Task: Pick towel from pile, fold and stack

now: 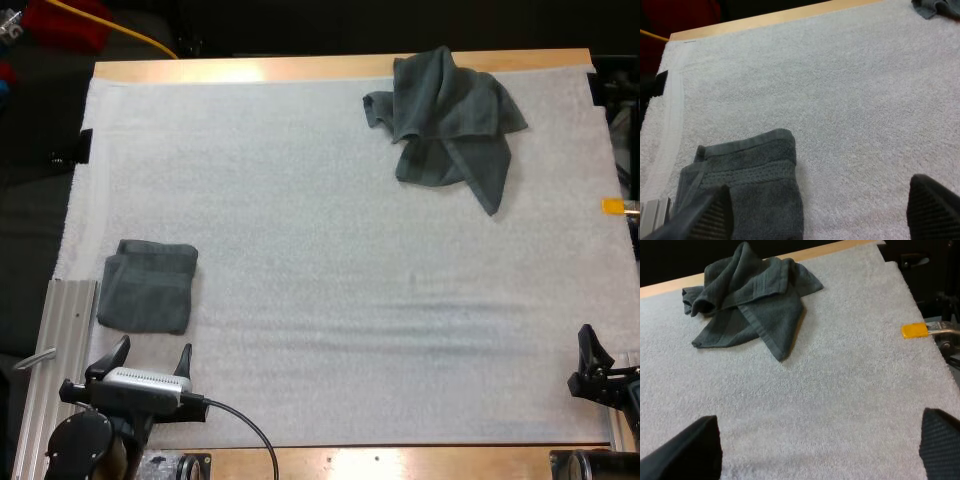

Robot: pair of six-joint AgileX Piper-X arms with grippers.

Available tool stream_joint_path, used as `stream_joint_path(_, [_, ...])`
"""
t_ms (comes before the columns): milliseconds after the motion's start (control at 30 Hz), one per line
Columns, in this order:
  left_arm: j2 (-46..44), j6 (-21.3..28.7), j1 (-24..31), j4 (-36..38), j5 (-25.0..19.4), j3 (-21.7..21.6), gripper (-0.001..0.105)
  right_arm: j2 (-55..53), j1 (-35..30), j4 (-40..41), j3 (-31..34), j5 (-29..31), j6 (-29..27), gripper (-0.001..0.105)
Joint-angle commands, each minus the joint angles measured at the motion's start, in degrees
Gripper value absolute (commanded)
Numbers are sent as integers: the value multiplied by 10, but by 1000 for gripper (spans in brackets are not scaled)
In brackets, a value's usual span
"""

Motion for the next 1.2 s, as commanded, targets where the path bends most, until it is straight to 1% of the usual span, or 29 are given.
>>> stream_joint_path(0, [-78,-2,-3,-2,0,-2,69,-21,0,-3,-1,-6,-6,78])
stream_joint_path(367, [-78,-2,-3,-2,0,-2,69,-14,0,-4,-3,-31,-3,78])
stream_joint_path(567, [-78,-2,-3,-2,0,-2,69,38,0,-21,-30,-45,-2,78])
stream_joint_path(733, [-78,-2,-3,-2,0,-2,69,111,0,-48,-67,-46,-2,78])
stream_joint_path(800, [-78,-1,-3,-3,3,-2,69,139,0,-57,-77,-55,-2,78])
stream_joint_path(867, [-78,0,-3,-6,14,-2,69,163,0,-66,-86,-73,-2,78])
stream_joint_path(1033, [-78,0,-3,-28,97,-2,69,231,0,-84,-112,-111,0,78])
stream_joint_path(1167, [-78,-4,-3,-51,131,-2,69,272,0,-98,-131,-142,12,78])
